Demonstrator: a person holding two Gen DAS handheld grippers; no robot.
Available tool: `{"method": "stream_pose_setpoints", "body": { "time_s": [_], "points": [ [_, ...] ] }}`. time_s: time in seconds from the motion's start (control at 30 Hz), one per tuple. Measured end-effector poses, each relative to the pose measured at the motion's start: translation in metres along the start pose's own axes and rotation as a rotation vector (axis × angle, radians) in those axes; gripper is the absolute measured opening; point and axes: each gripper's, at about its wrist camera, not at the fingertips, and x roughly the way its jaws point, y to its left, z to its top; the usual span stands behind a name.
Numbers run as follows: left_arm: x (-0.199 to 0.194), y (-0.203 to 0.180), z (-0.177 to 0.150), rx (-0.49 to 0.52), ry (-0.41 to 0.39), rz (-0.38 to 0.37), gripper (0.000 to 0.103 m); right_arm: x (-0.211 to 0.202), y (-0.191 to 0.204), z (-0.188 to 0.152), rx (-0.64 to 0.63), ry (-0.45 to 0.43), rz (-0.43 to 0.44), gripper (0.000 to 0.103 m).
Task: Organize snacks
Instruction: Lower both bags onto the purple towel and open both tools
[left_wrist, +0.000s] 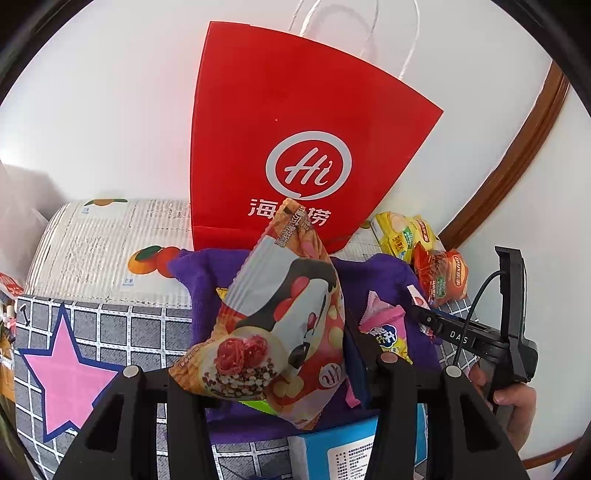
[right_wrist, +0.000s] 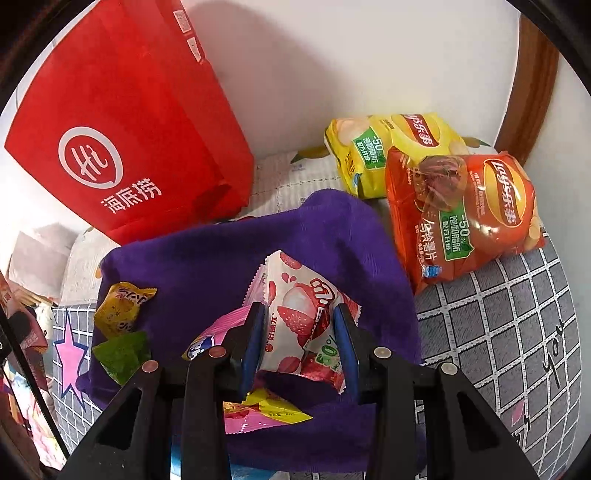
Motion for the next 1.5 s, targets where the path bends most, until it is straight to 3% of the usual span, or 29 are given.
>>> {"method": "stream_pose_setpoints", "body": {
  "time_s": [0.23, 0.6, 1.07, 1.5],
  "points": [
    [0.001, 0.000, 0.000, -0.007, -0.002, 0.002, 0.046, -0.004, 0.002, 0.002, -0.022, -0.016, -0.018, 0.061],
    [0.019, -0.014, -0.006, 0.031, 0.050, -0.033, 0.046, -0.036, 0.016, -0.001, -0.075, -0.086, 0.010, 0.061],
    [0.058, -0.044, -0.023, 0.144, 0.151, 0.053, 0.047, -0.070, 0.012, -0.002, -0.070, -0.160, 0.007, 0.061],
    [0.073, -0.045, -0.027, 0.151, 0.184, 0.131, 0.047, -0.065, 0.024, -0.005, -0.115, -0.153, -0.032, 0.061]
  ]
}}
